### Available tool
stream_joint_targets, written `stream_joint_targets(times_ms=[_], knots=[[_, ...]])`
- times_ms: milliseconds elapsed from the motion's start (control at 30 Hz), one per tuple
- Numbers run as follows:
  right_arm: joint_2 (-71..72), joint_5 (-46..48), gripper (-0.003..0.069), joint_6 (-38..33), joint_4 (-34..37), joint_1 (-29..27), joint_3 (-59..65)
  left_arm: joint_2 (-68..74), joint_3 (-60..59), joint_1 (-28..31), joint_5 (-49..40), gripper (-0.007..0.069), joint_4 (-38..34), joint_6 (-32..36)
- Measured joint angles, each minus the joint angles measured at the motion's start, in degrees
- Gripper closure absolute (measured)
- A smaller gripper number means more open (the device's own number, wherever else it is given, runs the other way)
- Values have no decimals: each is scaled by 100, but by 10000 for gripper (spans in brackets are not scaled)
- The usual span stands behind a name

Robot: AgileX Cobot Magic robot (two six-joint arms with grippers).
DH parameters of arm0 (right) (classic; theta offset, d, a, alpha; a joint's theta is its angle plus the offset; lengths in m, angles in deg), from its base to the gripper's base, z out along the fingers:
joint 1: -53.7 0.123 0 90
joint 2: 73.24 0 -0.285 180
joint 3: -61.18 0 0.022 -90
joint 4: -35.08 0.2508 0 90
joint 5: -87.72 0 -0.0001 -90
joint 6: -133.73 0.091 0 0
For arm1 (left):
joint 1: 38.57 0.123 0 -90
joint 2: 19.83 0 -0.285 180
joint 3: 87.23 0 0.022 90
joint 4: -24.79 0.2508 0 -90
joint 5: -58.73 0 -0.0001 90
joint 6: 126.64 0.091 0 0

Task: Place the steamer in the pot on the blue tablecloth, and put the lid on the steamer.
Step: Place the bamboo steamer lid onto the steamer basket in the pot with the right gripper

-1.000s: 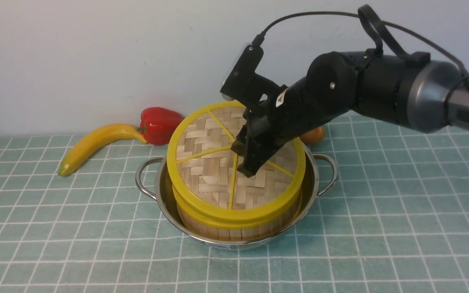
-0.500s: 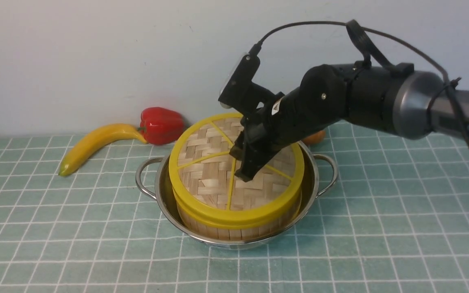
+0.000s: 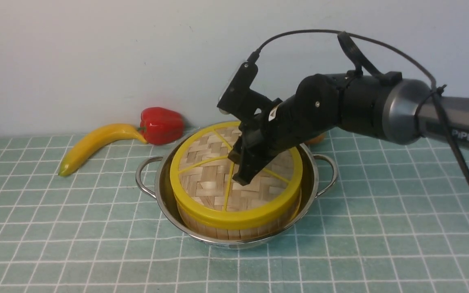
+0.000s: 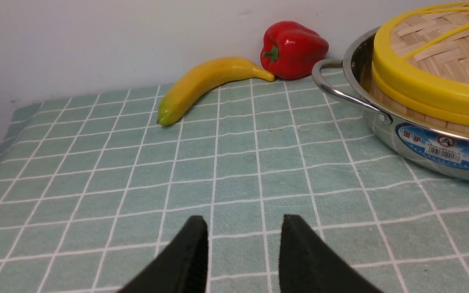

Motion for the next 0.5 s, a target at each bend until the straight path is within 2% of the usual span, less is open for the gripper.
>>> stream_joint_targets(times_ms=[133, 333, 467, 500], knots=[[-12, -6, 479, 6, 19, 0, -14, 0, 0, 0, 0, 382, 0, 0], [-12, 4, 153, 139, 178, -11, -19, 0, 0, 0, 0, 382, 0, 0], [64, -35, 25, 134, 178, -17, -25, 0, 0, 0, 0, 382, 0, 0], [88, -41, 21, 134, 184, -17, -25, 0, 0, 0, 0, 382, 0, 0]])
